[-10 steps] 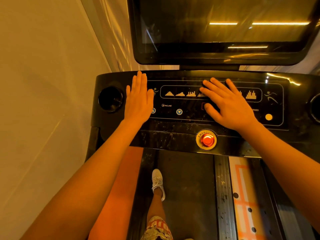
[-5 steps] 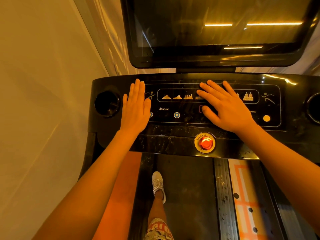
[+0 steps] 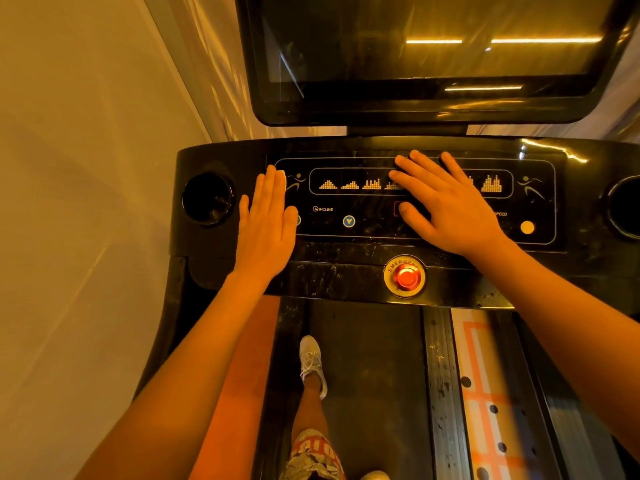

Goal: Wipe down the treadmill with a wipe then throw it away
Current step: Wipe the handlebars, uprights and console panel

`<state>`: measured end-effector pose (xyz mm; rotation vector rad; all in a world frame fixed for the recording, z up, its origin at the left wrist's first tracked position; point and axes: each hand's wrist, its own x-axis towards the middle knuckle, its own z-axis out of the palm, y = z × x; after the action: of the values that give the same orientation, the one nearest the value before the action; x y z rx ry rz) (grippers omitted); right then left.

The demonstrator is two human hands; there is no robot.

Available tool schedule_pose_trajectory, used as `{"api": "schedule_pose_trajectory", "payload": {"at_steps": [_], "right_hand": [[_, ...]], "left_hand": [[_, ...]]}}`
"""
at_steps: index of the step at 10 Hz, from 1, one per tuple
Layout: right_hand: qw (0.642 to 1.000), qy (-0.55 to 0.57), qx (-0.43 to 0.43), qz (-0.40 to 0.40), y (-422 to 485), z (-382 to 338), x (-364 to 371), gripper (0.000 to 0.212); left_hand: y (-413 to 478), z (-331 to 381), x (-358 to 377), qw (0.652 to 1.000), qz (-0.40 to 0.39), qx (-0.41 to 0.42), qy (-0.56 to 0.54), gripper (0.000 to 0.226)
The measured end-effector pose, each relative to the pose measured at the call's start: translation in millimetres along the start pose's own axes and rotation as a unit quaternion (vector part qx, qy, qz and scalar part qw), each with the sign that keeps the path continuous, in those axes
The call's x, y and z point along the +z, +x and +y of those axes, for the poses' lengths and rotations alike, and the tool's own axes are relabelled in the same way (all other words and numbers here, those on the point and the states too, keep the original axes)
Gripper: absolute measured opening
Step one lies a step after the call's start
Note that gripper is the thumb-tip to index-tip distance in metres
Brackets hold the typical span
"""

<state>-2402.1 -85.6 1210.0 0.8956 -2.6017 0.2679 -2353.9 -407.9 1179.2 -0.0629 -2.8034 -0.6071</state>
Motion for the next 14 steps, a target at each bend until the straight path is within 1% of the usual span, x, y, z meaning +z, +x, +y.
{"api": "schedule_pose_trajectory", "payload": {"at_steps": [1, 2, 3, 4, 5, 6, 8, 9, 10, 11, 12, 13, 14], "right_hand": [[1.0, 0.0, -0.002, 0.0, -1, 0, 1, 0.056], [1.0, 0.001, 0.0, 0.0, 1, 0, 0, 0.055], [1.0, -0.004, 0.002, 0.0, 0, 0, 0, 0.055], [1.0, -0.004, 0.002, -0.001, -1, 1, 0, 0.056], [1.0, -0.002, 0.001, -0.001, 0, -1, -1, 0.056], [1.0, -0.001, 0.002, 0.002, -1, -1, -1, 0.056], [1.0, 0.002, 0.003, -0.001, 0, -2, -2, 0.056], [1.0, 0.003, 0.001, -0.002, 0, -2, -2, 0.056], [1.0, 0.0, 0.004, -0.002, -1, -3, -2, 0.056], [1.0, 0.003, 0.006, -0.004, 0, -3, -3, 0.056], [1.0, -0.001, 0.006, -0.004, 0, -2, -2, 0.056], [1.0, 0.001, 0.004, -0.003, 0, -2, -2, 0.056], [1.0, 0.004, 0.004, -0.001, 1, -2, -2, 0.056]], "left_hand": [[20, 0, -5, 1.0, -0.005, 0.007, 0.006, 0.06], [7, -1, -2, 1.0, 0.004, 0.008, -0.001, 0.061], [-41, -5, 7, 1.0, -0.002, 0.001, 0.0, 0.061], [-56, -10, 12, 1.0, -0.015, -0.01, 0.007, 0.062], [-28, -8, 5, 1.0, -0.004, 0.001, 0.018, 0.061], [-26, -7, 6, 1.0, 0.0, -0.003, 0.004, 0.061], [-104, -12, 21, 0.999, -0.028, -0.019, -0.03, 0.061], [-85, -16, 17, 1.0, -0.024, -0.002, -0.008, 0.061], [-62, -16, 14, 1.0, -0.016, -0.005, 0.016, 0.062], [-77, -15, 17, 1.0, -0.021, -0.013, -0.001, 0.062], [-116, -13, 26, 0.999, -0.022, -0.038, 0.017, 0.063], [-124, -11, 31, 0.998, -0.021, -0.058, 0.034, 0.063], [-112, -7, 27, 0.998, -0.026, -0.052, 0.023, 0.064]]}}
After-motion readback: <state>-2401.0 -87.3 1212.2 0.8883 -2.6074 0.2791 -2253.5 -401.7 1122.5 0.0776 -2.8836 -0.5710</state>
